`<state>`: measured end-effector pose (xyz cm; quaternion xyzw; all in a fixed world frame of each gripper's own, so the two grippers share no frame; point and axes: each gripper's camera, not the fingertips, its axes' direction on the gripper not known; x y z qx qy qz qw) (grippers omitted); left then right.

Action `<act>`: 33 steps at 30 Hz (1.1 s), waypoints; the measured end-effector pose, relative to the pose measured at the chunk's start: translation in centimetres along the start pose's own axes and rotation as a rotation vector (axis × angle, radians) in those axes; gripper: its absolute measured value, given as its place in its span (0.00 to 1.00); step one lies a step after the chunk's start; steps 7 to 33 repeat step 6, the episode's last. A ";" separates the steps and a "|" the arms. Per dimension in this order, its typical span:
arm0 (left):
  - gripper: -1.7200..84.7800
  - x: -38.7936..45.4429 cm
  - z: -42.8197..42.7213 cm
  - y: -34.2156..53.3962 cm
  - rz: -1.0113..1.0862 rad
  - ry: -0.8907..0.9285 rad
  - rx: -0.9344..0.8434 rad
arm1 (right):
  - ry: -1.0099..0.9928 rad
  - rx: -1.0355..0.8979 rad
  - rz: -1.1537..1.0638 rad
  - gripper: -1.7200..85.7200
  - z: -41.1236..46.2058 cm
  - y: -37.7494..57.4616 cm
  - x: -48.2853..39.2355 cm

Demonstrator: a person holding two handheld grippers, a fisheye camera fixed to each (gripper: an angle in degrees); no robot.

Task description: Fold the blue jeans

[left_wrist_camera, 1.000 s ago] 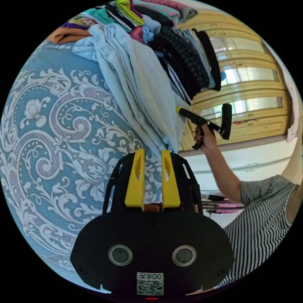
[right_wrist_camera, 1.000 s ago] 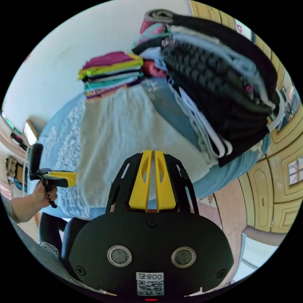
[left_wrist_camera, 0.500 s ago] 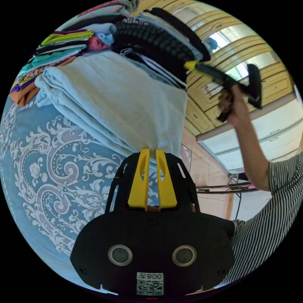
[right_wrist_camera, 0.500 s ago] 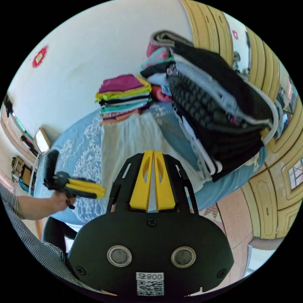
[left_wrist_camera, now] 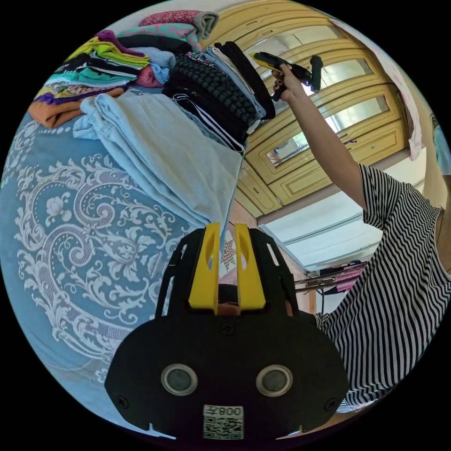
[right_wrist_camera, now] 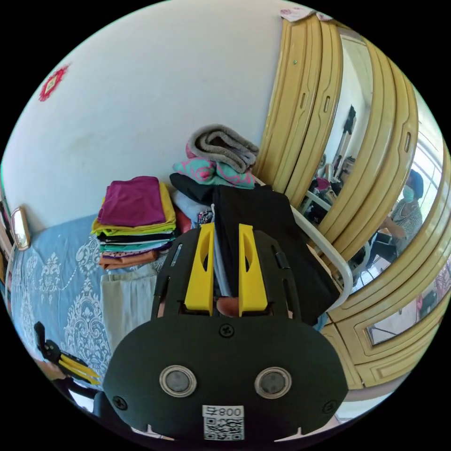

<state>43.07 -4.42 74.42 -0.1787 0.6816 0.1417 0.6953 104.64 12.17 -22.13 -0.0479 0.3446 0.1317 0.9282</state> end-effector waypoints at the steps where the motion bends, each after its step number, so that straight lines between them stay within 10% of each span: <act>1: 0.09 0.7 -0.4 0.6 -0.010 -0.002 0.002 | -0.001 -0.013 0.006 0.12 0.1 -0.5 0.0; 33: 0.07 3.5 -1.7 3.1 -0.070 0.046 0.042 | -0.008 -0.080 0.085 0.09 -0.2 -3.4 0.2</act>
